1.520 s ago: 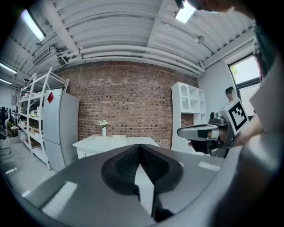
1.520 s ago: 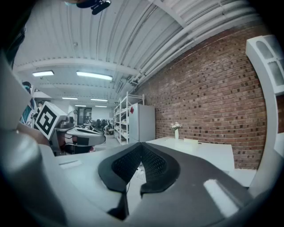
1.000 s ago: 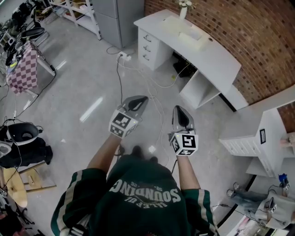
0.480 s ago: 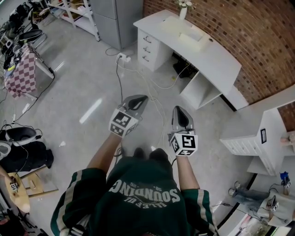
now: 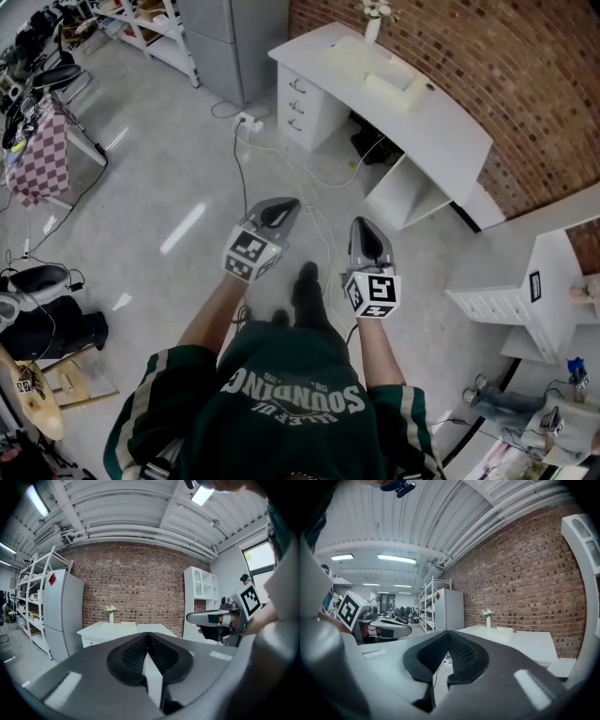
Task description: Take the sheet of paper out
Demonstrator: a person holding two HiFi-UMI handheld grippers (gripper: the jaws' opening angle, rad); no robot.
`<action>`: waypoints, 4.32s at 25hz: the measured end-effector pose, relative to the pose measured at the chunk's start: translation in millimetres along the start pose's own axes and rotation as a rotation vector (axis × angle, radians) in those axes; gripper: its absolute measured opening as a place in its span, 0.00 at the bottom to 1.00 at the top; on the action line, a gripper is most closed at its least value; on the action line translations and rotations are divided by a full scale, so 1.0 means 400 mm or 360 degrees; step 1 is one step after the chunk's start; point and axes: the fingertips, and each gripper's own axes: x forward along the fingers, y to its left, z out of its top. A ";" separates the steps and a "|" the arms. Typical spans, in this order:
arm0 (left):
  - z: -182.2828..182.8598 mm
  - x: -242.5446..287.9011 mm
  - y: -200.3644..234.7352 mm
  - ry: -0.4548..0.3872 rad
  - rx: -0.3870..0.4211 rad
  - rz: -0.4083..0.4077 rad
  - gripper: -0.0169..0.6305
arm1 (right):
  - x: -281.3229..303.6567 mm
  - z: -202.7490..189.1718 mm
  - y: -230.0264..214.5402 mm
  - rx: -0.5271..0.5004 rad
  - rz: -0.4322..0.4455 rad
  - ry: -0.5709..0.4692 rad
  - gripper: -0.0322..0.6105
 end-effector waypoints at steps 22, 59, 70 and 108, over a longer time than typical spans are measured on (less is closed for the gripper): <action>0.100 0.409 0.295 0.0043 -0.0005 0.0101 0.04 | 0.453 0.104 -0.284 0.0014 0.0103 -0.0015 0.05; 0.157 0.963 0.738 0.0100 -0.0025 -0.0078 0.04 | 1.049 0.152 -0.601 0.0060 -0.0057 0.0047 0.05; 0.179 1.113 0.974 0.0126 -0.0021 -0.0224 0.04 | 1.307 0.176 -0.628 0.0077 -0.0202 0.0077 0.05; 0.280 1.825 1.130 0.0146 0.0038 -0.0540 0.04 | 1.694 0.227 -1.167 0.0089 -0.0496 0.0101 0.05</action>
